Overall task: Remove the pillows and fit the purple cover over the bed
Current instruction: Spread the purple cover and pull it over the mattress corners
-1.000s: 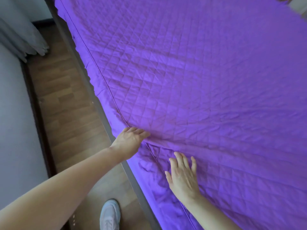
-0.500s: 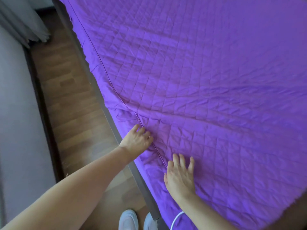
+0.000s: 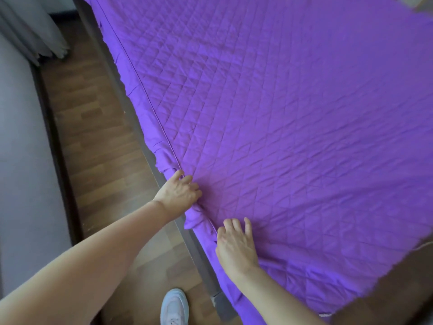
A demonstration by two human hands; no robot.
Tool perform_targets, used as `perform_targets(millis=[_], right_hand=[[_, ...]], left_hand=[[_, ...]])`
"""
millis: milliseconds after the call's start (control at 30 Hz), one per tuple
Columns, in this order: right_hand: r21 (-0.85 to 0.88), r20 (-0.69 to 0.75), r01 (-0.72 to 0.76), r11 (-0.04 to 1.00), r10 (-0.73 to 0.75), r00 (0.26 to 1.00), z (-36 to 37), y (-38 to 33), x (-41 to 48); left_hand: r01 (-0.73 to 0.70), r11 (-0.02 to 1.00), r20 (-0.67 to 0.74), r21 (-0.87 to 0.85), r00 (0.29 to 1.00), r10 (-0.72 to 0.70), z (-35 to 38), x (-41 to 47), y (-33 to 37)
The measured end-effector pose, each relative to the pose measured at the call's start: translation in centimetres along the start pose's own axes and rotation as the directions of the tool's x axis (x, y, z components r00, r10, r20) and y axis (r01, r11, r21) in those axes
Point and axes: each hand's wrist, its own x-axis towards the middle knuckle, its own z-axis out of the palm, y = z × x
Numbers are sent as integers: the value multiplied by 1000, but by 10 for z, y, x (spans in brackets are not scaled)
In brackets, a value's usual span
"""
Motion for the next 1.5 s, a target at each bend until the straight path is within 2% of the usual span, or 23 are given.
perform_targets(millis=[133,200,267,300,400,467,533,700,867,1000,1067,1133,1233,1333,1500], right_hand=[[8,37,36,999,-36,999,-10,2,-10],[18,65,77,997,-78,995,-15,8,-21],[48,72,88,995,-92,993,-19,11,-32],[82,53,104,991,-108,993,-36,23,-47],[110,-29,96,989,-94,995,-45,32,-53],[108,-53,74,991,-69,996,-57,49,-54],[78,-42,47,996,-44,998,-63,60,-54],[47,-17,34,998,-33,999,-75,66,-62],[68,-2,-19,997,19,1000,-88,66,-59],[9,188,-14,1000,12,982,-56,68,-78],[-37,293,29,999,-16,956,-38,67,-97],[-68,371,43,997,-15,929,-25,69,-118],[-85,454,8,996,31,891,-17,65,-139],[-88,437,-29,996,65,897,-6,62,-145],[-14,352,-6,1000,10,936,-1,59,-145]], left_hand=[[80,997,-28,-6,996,-80,-10,-6,12],[150,989,23,-13,988,-150,-19,-11,28],[228,969,122,-93,969,-216,-23,-14,49],[264,960,145,-93,957,-250,-45,-19,67],[300,927,146,-226,951,-272,-48,-25,97],[295,927,116,-231,955,-274,-61,-27,113],[251,938,67,-239,968,-242,-69,-27,121],[298,906,106,-302,954,-279,-82,-25,130],[232,928,96,-291,972,-213,-94,-28,123],[102,953,201,-284,978,-45,-75,-31,139],[34,967,144,-251,990,2,-69,-34,144],[-16,990,106,-141,994,32,-61,-36,150],[7,998,69,-62,998,-3,-47,-41,159],[-7,1000,7,-16,1000,8,-49,-41,163],[-55,998,-37,-4,998,54,-52,-36,174]])
